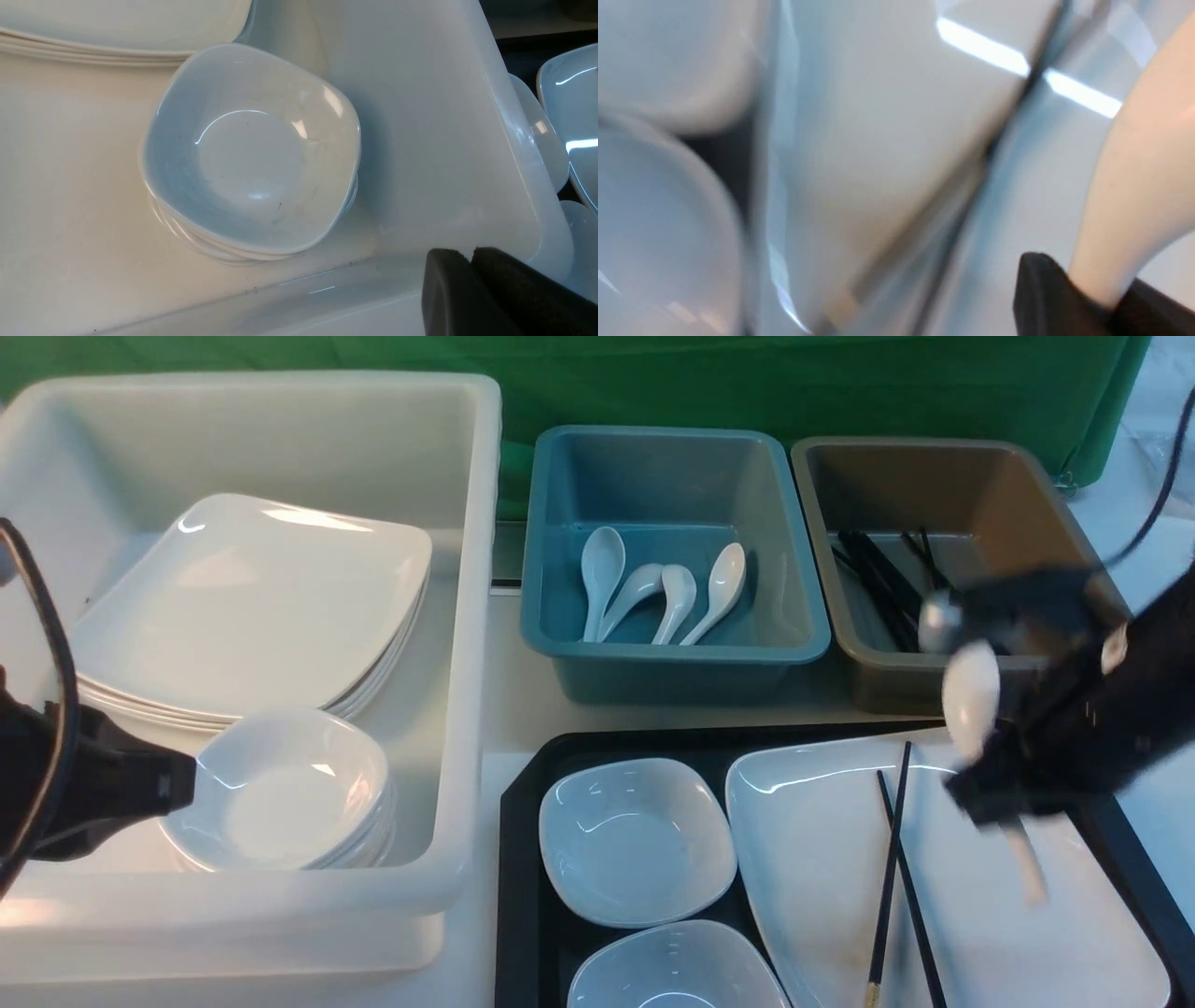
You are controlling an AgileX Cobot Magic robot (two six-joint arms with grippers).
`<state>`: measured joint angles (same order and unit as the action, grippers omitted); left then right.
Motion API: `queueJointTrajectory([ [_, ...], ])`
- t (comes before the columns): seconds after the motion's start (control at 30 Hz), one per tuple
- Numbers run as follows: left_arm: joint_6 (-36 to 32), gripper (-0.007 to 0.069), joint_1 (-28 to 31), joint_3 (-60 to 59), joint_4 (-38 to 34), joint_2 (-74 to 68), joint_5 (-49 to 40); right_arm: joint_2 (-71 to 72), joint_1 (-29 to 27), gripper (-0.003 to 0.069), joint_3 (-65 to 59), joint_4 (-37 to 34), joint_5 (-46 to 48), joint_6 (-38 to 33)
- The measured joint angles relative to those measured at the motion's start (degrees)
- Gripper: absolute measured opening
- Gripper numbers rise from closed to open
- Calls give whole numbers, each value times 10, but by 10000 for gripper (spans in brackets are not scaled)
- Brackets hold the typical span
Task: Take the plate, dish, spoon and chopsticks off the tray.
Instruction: Use the right arm to put the soup spoon into the small storage box in the middle
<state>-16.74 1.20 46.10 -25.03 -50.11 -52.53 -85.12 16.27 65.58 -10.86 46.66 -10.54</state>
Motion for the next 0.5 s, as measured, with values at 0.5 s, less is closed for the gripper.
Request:
queueJointTrajectory([
  [0.5, -11, 36, 0, 0, 0, 0, 0, -351, 9, 85, 453, -126, -43, -19],
])
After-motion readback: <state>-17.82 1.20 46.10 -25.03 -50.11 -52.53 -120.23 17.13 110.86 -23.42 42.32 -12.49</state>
